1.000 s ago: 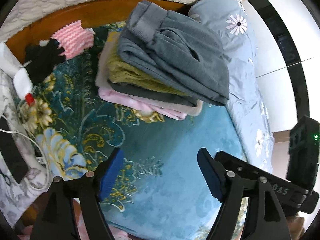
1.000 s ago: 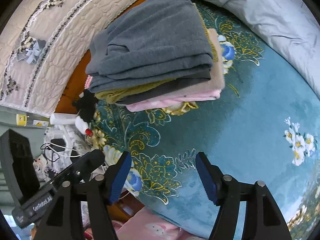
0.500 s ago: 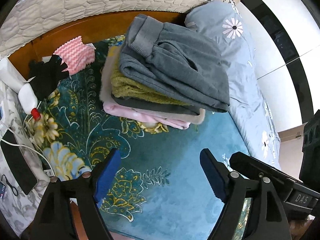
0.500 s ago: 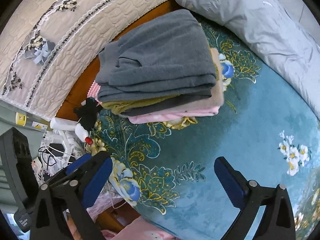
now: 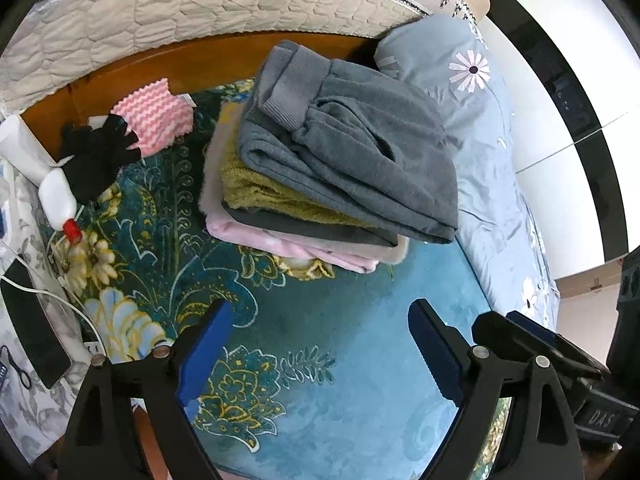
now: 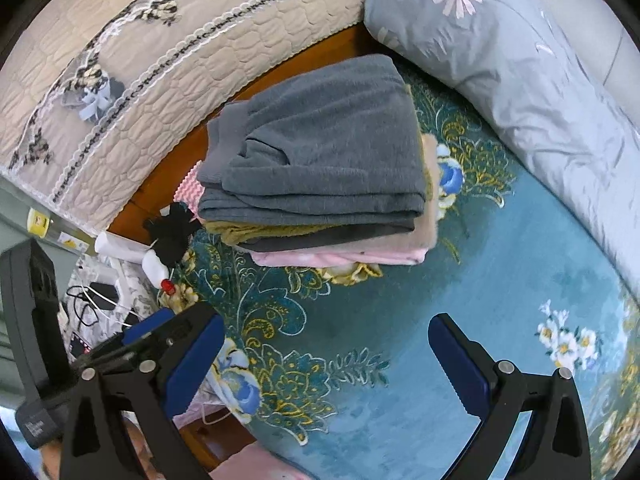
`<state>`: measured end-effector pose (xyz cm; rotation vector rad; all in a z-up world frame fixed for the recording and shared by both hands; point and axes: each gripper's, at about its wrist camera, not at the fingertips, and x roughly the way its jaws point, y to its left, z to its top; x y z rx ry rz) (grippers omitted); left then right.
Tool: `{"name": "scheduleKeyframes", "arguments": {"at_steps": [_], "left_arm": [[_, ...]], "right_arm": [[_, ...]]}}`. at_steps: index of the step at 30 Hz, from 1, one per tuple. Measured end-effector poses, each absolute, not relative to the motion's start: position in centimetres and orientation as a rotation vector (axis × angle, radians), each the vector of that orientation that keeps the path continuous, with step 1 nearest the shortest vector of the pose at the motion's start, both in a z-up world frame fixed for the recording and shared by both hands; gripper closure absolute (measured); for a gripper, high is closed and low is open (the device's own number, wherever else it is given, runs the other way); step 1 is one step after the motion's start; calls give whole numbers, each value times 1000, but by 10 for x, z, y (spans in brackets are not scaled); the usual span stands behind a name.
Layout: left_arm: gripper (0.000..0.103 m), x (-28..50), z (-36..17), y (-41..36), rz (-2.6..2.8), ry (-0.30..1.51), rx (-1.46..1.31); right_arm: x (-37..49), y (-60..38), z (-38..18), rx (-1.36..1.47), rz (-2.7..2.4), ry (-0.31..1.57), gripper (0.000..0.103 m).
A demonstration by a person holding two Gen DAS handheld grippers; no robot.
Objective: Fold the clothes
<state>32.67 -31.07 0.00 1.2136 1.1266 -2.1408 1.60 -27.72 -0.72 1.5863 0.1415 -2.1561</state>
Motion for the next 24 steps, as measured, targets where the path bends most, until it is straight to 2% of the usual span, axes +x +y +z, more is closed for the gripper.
{"name": "scheduleKeyframes", "arguments": {"at_steps": [4,8,24], "left_arm": [[12,328,0,-310,-2135,1117,1203],[6,331,-1,-310,-2116,1121,1197],[6,334,-1,-306,-2103,1092,1173]], "right_arm": [[17,-277,-6,1568,-2160,155,0],[19,-279,-5,1543,-2168,166,0],[20,-279,-2,1494,-2184,177,0]]}}
